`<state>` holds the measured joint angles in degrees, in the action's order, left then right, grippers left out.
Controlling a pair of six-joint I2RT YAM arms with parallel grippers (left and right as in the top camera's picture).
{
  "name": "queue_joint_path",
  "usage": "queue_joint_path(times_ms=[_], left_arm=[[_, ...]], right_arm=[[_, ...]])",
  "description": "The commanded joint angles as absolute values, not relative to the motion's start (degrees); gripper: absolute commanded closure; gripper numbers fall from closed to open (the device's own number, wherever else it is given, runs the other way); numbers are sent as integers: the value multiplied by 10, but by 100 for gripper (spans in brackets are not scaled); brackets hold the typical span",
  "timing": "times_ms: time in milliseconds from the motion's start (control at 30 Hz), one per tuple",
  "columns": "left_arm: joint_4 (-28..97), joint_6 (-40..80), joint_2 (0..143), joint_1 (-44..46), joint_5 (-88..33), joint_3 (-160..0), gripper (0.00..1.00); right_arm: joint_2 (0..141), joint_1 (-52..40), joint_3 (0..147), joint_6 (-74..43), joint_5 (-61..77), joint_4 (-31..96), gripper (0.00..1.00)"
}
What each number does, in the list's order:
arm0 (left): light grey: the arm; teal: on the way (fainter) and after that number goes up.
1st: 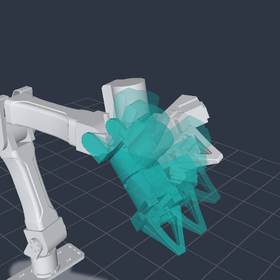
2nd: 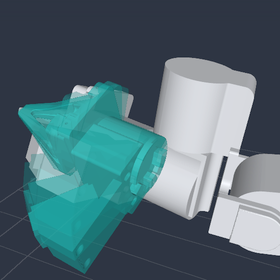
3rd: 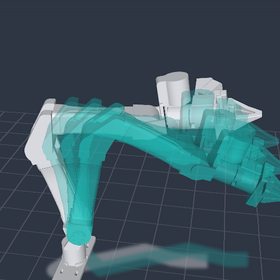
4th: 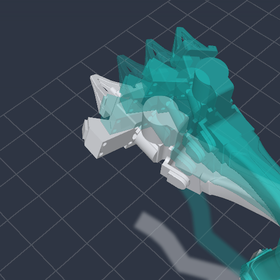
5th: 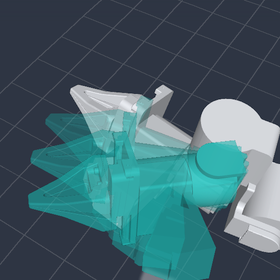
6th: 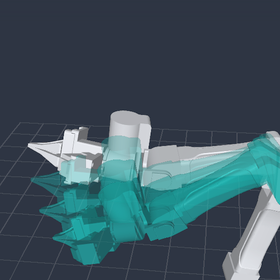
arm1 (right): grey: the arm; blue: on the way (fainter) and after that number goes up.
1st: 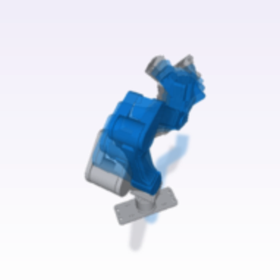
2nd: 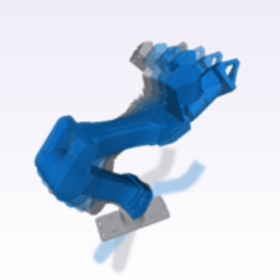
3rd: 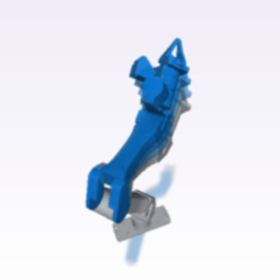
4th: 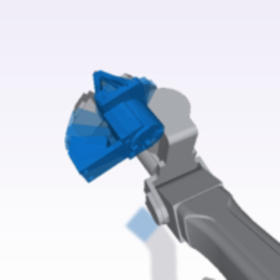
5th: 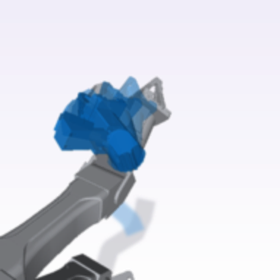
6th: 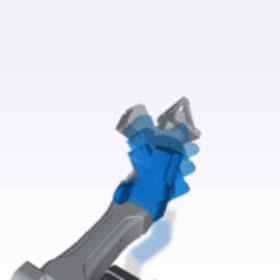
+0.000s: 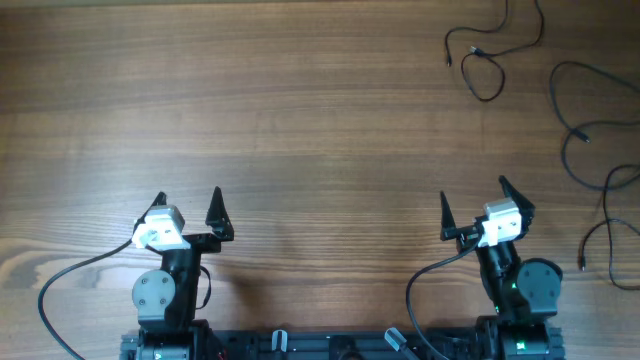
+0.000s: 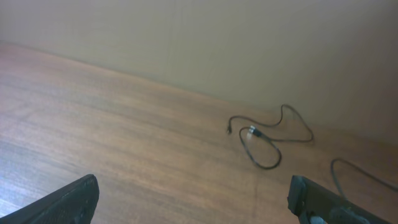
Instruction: Untangle cables
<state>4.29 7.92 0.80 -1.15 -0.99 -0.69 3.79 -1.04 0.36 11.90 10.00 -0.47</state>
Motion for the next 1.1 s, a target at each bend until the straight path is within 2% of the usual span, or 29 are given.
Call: queue_joint_path(times_ms=[0,1067], left_arm=[[44,68,4,-15,-17,-3,0],[44,68,4,-15,-17,-3,0]], right_arm=[[0,-12,3,120,90,-9,0],[6,-11,3,120,90,-6,1]])
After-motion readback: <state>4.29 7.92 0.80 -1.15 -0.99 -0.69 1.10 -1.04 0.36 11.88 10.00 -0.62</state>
